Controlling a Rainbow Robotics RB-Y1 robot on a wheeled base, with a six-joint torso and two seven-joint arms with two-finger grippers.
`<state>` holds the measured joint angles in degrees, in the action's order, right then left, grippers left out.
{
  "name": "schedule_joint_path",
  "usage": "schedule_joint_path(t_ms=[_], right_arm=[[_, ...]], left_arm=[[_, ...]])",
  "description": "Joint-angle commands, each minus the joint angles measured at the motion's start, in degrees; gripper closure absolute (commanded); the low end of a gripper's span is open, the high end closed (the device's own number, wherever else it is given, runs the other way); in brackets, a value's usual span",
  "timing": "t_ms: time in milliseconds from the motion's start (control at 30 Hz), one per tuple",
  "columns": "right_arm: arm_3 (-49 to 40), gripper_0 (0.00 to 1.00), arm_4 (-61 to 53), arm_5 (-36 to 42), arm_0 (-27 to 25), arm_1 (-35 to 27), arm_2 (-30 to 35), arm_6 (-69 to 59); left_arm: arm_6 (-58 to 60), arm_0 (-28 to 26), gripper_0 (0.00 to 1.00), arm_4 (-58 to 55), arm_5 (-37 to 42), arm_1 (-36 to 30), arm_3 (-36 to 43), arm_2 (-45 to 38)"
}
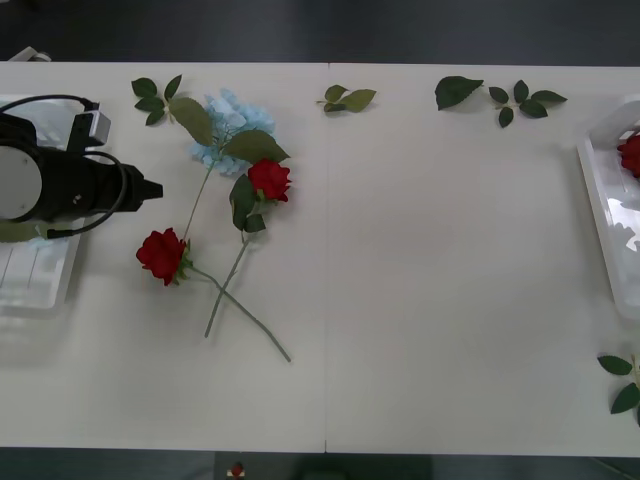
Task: Put the red flowers into the right box and the blue flowers into the left box
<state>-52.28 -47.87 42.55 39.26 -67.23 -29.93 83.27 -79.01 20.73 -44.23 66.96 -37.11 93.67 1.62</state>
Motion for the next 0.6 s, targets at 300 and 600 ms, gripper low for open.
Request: schedule_joint_path(t_ms=[300, 600], right_arm=[[-1.5, 0.00, -1.0, 1.2, 0.6, -0.5, 1.3, 1.4], [-10.2, 0.00, -7.5, 7.6, 0.5, -2.3, 1.3, -0.6]], left_arm=[[28.3, -7.6, 0.00, 10.7, 21.2, 3.1, 22.1, -3.2], [43.0, -6.0, 0.00, 24.8, 25.6, 6.2, 23.7, 4.2]])
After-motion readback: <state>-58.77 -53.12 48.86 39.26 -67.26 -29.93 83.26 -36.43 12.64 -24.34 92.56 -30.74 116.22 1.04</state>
